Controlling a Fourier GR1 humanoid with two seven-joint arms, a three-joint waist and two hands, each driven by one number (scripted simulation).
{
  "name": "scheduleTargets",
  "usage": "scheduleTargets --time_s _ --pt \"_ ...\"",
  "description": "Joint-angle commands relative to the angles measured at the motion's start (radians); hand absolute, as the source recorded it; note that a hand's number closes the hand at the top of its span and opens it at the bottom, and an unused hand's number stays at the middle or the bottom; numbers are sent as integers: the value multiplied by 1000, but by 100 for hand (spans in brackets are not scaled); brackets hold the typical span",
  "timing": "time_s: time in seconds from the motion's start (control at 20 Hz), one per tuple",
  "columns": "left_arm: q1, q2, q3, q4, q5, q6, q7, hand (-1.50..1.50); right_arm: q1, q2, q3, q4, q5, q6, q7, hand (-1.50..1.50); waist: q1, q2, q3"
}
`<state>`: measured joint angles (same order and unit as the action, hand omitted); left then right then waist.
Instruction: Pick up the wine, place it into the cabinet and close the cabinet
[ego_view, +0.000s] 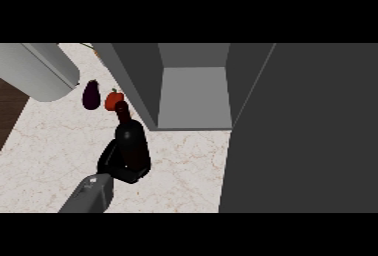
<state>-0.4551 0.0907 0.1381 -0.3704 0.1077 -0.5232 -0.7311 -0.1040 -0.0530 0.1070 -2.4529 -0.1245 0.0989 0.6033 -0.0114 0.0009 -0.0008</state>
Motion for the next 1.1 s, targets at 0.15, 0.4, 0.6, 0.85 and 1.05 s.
scheduleTargets --time_s 0.15,0.4,0.6,0.85,1.05 --pt "47 -28 48 -17 56 5 -81 150 25 -1 -27 -38 -48 10 -6 -150 7 0 0" --pt "122 9 190 -56 191 133 -74 150 49 -22 -58 -75 -87 31 7 -150 19 -7 2" --pt "136 -8 184 -168 221 152 -59 150 -5 -12 -58 -60 -64 4 36 -150 16 -4 1" --pt "225 -51 115 -342 246 136 72 150 36 18 -2 -49 -15 17 -7 -150 16 -4 1" --pt "323 -89 -16 -518 246 182 89 150 -30 -28 -90 -16 -113 36 34 -150 20 -6 2"
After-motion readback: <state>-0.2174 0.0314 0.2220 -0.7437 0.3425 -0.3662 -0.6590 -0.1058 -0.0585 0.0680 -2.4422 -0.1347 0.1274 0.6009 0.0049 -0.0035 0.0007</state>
